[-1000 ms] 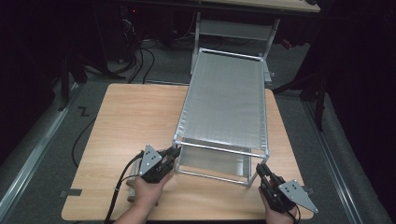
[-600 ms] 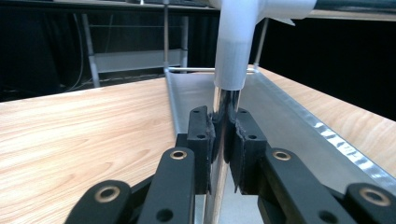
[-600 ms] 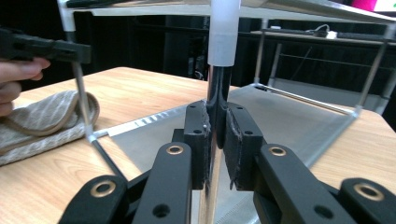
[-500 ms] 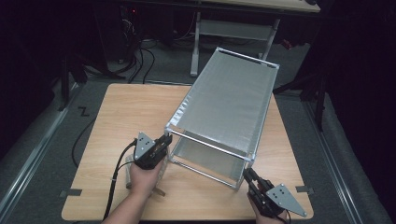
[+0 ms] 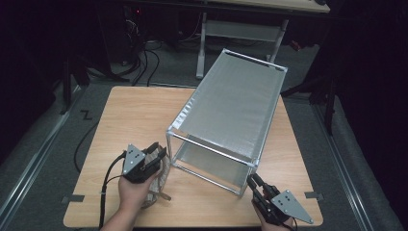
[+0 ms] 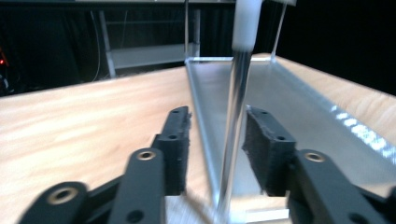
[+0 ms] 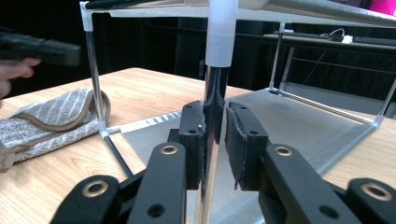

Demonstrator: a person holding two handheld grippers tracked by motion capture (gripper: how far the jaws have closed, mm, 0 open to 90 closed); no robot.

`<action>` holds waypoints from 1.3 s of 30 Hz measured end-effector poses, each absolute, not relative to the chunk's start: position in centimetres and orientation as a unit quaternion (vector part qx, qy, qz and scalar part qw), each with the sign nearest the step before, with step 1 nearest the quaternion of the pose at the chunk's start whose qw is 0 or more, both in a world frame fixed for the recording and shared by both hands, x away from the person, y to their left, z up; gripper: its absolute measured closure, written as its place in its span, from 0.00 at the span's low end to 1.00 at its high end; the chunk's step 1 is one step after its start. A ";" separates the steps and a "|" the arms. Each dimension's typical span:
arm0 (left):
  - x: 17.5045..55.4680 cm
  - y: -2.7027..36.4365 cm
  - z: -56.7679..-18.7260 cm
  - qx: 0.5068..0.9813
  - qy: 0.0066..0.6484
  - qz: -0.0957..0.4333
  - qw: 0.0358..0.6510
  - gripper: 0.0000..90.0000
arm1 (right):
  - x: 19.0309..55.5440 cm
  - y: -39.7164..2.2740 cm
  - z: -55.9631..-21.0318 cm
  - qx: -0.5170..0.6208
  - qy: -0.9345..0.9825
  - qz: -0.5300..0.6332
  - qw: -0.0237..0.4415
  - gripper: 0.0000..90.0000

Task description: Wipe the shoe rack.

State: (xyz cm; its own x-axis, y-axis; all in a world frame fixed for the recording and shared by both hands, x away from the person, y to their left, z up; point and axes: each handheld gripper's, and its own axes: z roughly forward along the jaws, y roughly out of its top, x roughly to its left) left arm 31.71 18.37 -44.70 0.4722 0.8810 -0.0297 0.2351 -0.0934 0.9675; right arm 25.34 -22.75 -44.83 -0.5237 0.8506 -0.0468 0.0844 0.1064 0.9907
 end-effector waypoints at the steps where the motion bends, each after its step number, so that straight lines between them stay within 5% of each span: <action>1: 31.2 18.9 -45.1 0.678 0.418 0.301 0.524 0.63 | 25.4 -22.8 -44.8 0.352 0.663 0.568 0.337 0.84; 20: 29.0 19.6 -49.5 0.723 0.491 0.227 0.429 0.40 | 25.5 -22.8 -45.2 0.351 0.670 0.562 0.333 0.85; 28: 28.9 20.1 -49.9 0.731 0.504 0.239 0.392 0.38 | 25.8 -22.4 -45.2 0.351 0.674 0.563 0.325 0.89; 35: 29.5 20.3 -50.2 0.747 0.507 0.228 0.364 0.47 | 25.9 -21.8 -45.2 0.344 0.678 0.568 0.316 0.89; 39: 29.5 20.8 -50.2 0.743 0.510 0.221 0.373 0.64 | 25.9 -21.3 -45.2 0.339 0.680 0.570 0.313 0.89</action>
